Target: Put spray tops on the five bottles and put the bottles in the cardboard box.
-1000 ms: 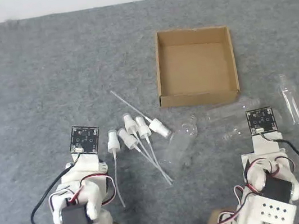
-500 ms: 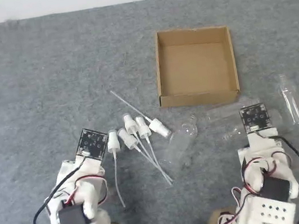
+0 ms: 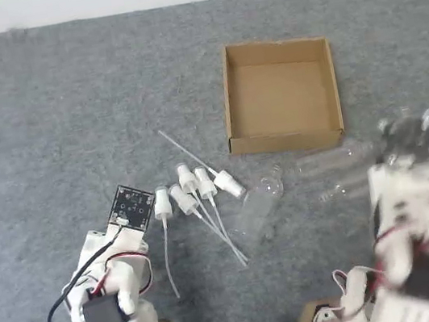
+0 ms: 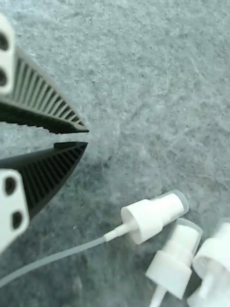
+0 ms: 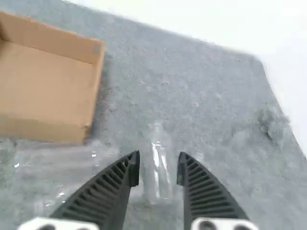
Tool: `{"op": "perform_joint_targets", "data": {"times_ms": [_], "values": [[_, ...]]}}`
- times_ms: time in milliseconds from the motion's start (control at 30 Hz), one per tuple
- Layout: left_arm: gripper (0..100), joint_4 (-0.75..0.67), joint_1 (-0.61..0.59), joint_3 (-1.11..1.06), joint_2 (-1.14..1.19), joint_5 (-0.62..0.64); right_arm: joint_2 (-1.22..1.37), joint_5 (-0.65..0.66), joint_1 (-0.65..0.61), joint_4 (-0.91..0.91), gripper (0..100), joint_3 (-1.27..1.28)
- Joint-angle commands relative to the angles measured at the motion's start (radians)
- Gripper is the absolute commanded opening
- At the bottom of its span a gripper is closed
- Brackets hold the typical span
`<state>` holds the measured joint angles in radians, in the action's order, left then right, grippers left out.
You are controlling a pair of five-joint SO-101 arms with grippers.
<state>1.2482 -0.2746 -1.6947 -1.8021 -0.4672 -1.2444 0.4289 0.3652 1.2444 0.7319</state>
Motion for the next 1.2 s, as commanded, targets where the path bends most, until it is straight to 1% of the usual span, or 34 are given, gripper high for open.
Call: {"op": "perform_joint_targets", "data": {"times_ms": [0,67,233,333,433,633,967,1033,1167], "values": [[3,0.002,-0.005,0.010,-0.020,-0.009,0.444,-0.005,0.113,0.015,19.5,-0.302],[3,0.002,-0.005,0.010,-0.020,-0.009,0.645,0.034,0.171,0.039,22.9,-0.440],[3,0.002,-0.005,0.010,-0.020,-0.009,1.067,0.101,0.292,0.054,23.8,-0.707],[3,0.002,-0.005,0.010,-0.020,-0.009,1.267,0.124,0.328,0.054,24.0,-0.815],[3,0.002,-0.005,0.010,-0.020,-0.009,1.431,0.129,0.337,0.058,25.1,-0.907],[3,0.002,-0.005,0.010,-0.020,-0.009,1.644,0.130,0.328,0.050,26.3,-0.987],[3,0.002,-0.003,0.010,-0.020,-0.009,1.807,0.132,0.318,0.016,25.9,-0.991],[3,0.002,-0.003,0.010,-0.020,-0.009,1.831,0.132,0.318,0.005,22.4,-0.991],[3,0.000,-0.003,0.010,-0.020,-0.009,1.844,0.132,0.318,0.015,1.8,-1.022]]}}
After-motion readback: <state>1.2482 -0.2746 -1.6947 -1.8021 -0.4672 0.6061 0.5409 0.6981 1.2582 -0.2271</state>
